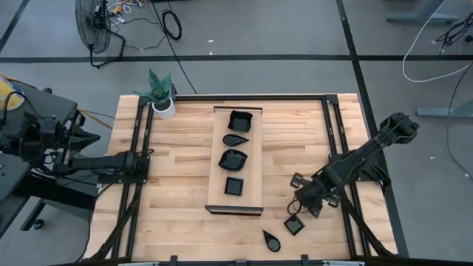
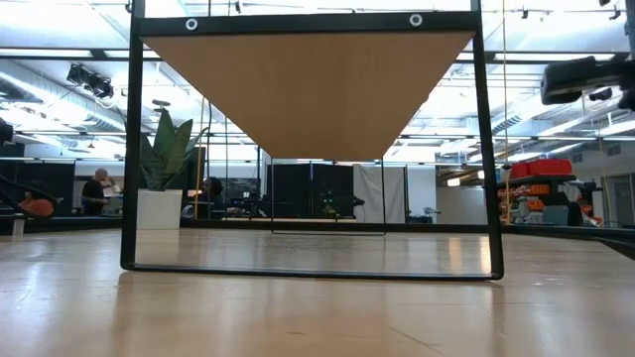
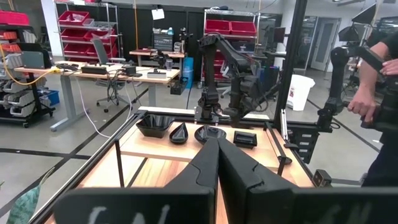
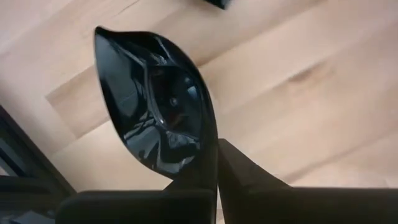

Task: Pick & Place Mini shaped plates
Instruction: Stack the leaf shaped plate on top of the leaf shaped plate on the shelf

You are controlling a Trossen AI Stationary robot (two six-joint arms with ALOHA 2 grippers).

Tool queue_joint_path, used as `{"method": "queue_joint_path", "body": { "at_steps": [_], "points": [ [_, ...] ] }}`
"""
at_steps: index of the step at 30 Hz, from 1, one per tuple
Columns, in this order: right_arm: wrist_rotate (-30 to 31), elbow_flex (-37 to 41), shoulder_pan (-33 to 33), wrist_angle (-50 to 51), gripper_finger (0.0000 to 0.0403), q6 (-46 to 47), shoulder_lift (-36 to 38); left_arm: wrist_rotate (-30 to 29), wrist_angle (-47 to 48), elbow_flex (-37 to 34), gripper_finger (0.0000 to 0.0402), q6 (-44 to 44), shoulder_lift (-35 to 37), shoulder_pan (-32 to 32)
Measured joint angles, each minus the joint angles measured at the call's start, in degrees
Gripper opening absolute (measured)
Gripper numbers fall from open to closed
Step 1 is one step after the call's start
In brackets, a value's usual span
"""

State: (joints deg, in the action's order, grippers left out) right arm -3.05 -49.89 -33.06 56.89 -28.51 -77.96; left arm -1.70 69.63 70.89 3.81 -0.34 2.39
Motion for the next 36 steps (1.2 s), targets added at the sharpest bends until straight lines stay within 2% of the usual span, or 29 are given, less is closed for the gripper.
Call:
{"method": "queue_joint_path", "body": {
  "at_steps": [7, 11, 18, 27, 36],
  "points": [
    [-0.02, -1.62, 3.77, 4.02, 0.0003, 8.59, 4.47, 0.01, -0.01, -0.01, 0.0014, 0.00, -0.02, 0.00],
    [-0.08, -6.40, 6.83, 7.09, 0.0002, 16.01, 5.42, -0.01, -0.02, 0.00, 0.0014, 0.00, -0.02, 0.00],
    [-0.02, -15.50, 14.85, 6.42, 0.0002, 26.48, 5.80, 0.00, 0.00, -0.02, 0.0014, -0.02, -0.01, 0.00],
    [-0.02, -25.13, 24.97, 4.65, 0.0002, 30.74, 4.82, 0.01, 0.00, -0.02, 0.0014, 0.00, -0.02, 0.00],
    [-1.86, -32.24, 31.94, 4.82, 0.0002, 34.61, -1.54, -0.01, 0.00, 0.00, 0.0014, 0.00, -0.02, 0.00]
  ]
}}
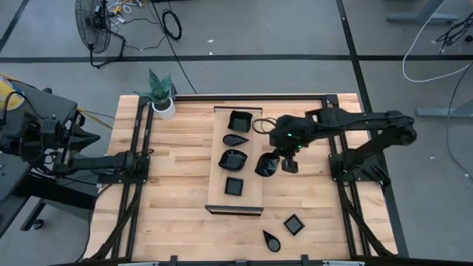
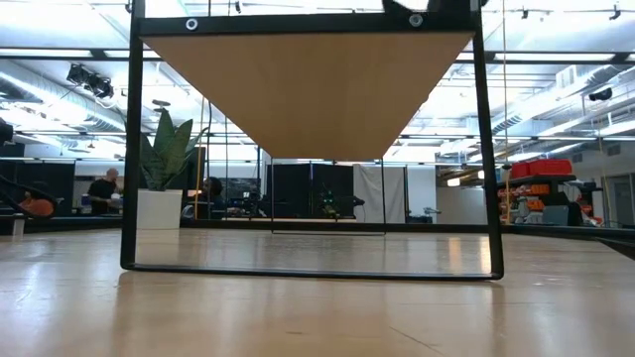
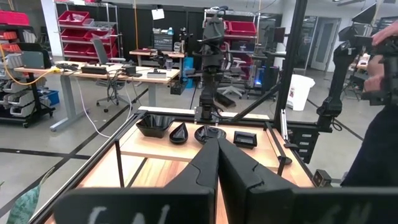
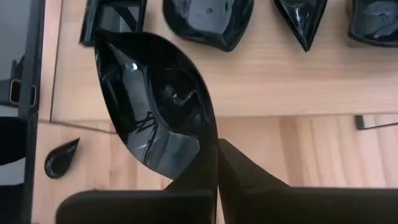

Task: Pick & Place Mini shaped plates
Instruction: Stack the leaf shaped plate on top of the leaf shaped plate on the shelf

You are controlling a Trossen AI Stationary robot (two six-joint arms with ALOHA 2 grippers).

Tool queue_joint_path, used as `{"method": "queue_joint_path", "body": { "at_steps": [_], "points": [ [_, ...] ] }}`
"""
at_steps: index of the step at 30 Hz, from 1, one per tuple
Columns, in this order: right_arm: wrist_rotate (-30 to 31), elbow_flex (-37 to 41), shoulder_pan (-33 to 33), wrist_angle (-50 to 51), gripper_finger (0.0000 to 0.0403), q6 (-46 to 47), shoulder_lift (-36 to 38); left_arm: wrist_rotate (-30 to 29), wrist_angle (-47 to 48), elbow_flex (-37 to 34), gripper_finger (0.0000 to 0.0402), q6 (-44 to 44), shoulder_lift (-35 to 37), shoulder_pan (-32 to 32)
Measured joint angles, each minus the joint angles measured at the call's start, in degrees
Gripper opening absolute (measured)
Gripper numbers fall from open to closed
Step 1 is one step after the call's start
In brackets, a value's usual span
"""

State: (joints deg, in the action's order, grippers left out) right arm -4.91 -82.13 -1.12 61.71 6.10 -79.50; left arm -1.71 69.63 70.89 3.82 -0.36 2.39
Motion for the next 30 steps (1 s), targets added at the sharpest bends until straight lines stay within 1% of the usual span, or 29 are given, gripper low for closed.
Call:
{"method": "queue_joint_path", "body": {
  "at_steps": [5, 15, 21, 30],
  "points": [
    [-2.47, -3.27, 2.61, 0.15, 0.0002, 1.29, -5.19, 0.02, -0.02, -0.01, 0.0014, 0.00, 0.01, 0.00],
    [-3.95, -13.04, 6.07, 1.40, 0.0002, 3.75, -15.67, 0.00, 0.00, -0.01, 0.0014, -0.01, 0.00, 0.00],
    [-7.36, -18.31, 7.34, 1.33, 0.0002, 4.21, -20.42, 0.00, -0.02, 0.00, 0.0014, 0.00, 0.02, 0.00],
    [-9.68, -19.27, 7.71, -0.39, 0.0002, 5.67, -23.36, 0.00, -0.02, 0.00, 0.0014, -0.01, 0.00, 0.00]
  ]
}}
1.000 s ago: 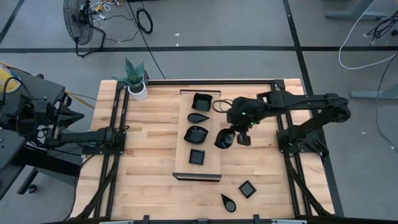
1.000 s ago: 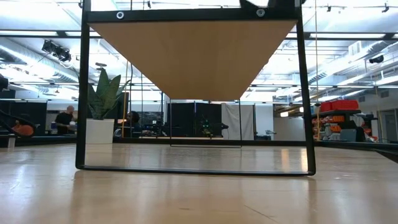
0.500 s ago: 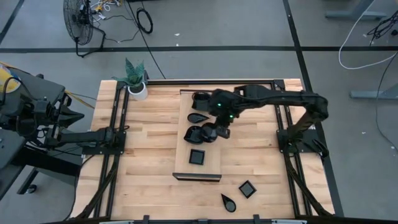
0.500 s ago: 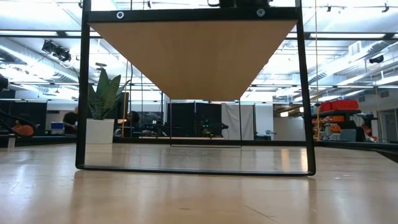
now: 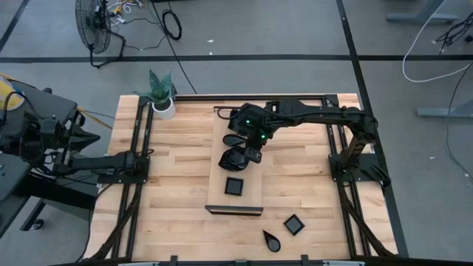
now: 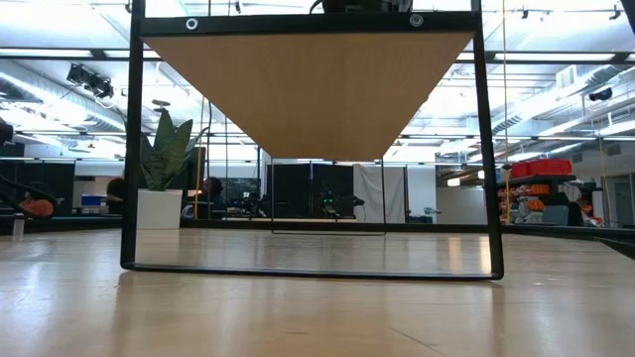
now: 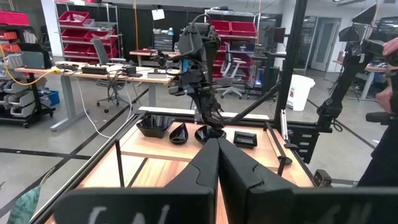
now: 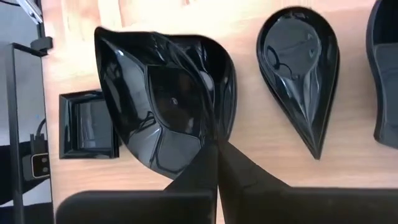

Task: Pick & Place Mini shaped plates
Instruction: Stack the leaf shaped plate on top of the leaf shaped plate on the shelf

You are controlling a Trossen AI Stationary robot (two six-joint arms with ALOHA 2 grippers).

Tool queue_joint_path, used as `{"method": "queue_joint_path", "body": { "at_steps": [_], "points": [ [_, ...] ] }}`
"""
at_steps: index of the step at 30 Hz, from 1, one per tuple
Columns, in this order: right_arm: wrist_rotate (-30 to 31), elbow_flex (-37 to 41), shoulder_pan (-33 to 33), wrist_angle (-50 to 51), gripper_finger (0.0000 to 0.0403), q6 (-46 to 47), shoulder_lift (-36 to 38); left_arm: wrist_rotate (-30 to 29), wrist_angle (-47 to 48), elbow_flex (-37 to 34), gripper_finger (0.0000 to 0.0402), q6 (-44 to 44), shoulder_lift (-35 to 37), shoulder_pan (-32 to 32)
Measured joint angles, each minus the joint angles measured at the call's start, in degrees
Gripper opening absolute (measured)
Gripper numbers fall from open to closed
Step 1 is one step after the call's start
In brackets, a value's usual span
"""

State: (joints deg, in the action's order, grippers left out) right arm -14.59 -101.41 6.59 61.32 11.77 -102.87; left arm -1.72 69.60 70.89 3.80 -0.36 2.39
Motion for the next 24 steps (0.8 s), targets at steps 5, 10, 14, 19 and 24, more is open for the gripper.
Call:
{"method": "queue_joint_path", "body": {
  "at_steps": [5, 10, 14, 19, 24],
  "points": [
    [0.00, 0.00, 0.47, -2.78, 0.0002, 0.50, -0.05, 0.00, 0.02, -0.02, 0.0014, 0.03, 0.02, 0.00],
    [0.02, 0.10, 0.81, -3.61, 0.0002, 1.25, -0.05, 0.02, 0.01, 0.00, 0.0014, 0.02, 0.01, 0.00],
    [0.00, 1.07, 0.85, -3.49, 0.0002, 1.23, -0.05, 0.00, 0.02, -0.02, 0.0014, 0.01, 0.02, 0.00],
    [0.00, 1.42, 0.85, -3.85, 0.0002, 1.25, -0.05, 0.01, 0.02, 0.00, 0.0014, -0.01, 0.01, 0.00],
    [0.00, 1.42, 0.85, -4.90, 0.0002, 1.25, -0.06, 0.00, 0.01, 0.00, 0.0014, 0.02, 0.02, 0.00]
  ]
}}
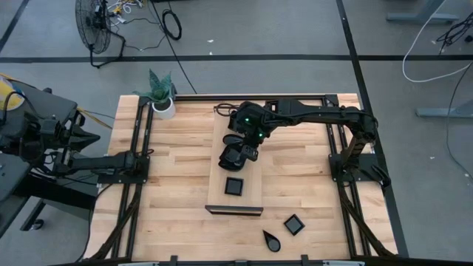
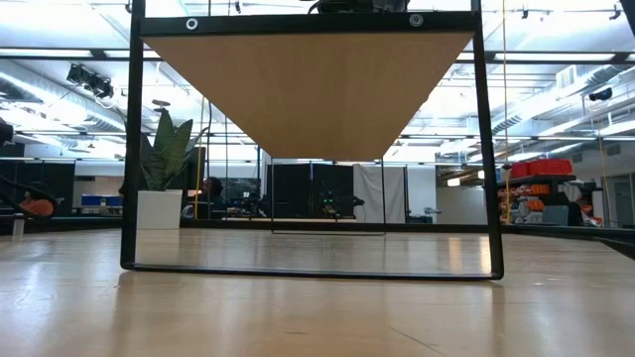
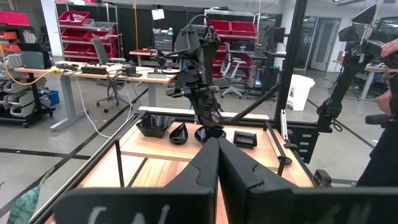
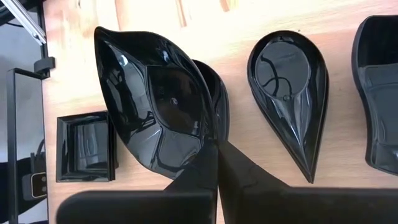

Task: Pick & Place Mini shaped plates
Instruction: Stack the leaf shaped plate on top of the leaf shaped plate on the shelf, then stack the square plate on top of the square plate on the shelf

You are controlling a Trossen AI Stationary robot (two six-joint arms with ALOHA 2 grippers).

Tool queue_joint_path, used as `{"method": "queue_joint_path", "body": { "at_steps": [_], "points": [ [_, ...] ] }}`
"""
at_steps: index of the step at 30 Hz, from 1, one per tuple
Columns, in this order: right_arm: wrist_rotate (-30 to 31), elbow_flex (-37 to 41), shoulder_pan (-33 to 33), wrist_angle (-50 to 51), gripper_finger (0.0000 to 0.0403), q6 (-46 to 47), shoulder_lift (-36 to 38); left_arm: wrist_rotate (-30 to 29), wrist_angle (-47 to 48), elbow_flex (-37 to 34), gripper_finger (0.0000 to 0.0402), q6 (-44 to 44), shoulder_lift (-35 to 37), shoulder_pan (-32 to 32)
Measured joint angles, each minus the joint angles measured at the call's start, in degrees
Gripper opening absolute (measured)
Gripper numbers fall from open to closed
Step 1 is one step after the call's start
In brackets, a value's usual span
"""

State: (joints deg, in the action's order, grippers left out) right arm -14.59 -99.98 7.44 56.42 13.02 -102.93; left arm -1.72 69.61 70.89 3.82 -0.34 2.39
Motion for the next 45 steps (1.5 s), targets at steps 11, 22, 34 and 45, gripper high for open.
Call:
{"method": "queue_joint_path", "body": {
  "at_steps": [11, 22, 34, 45],
  "points": [
    [0.02, 0.02, -0.02, 0.13, 0.0001, -0.09, 0.01, 0.01, 0.01, 0.00, 0.0014, -0.03, 0.00, 0.00],
    [0.11, 0.04, -0.17, -0.20, 0.0003, 0.00, 0.01, 0.02, 0.01, 0.00, 0.0014, 0.00, 0.00, 0.00],
    [0.00, 0.04, -0.15, -0.17, 0.0044, 0.00, 0.01, 0.00, 0.00, -0.01, 0.0014, -0.01, -0.01, 0.00],
    [0.04, 0.04, -0.15, 0.54, 0.0109, 0.03, 0.05, 0.02, 0.01, -0.01, 0.0014, 0.01, -0.02, 0.00]
  ]
}}
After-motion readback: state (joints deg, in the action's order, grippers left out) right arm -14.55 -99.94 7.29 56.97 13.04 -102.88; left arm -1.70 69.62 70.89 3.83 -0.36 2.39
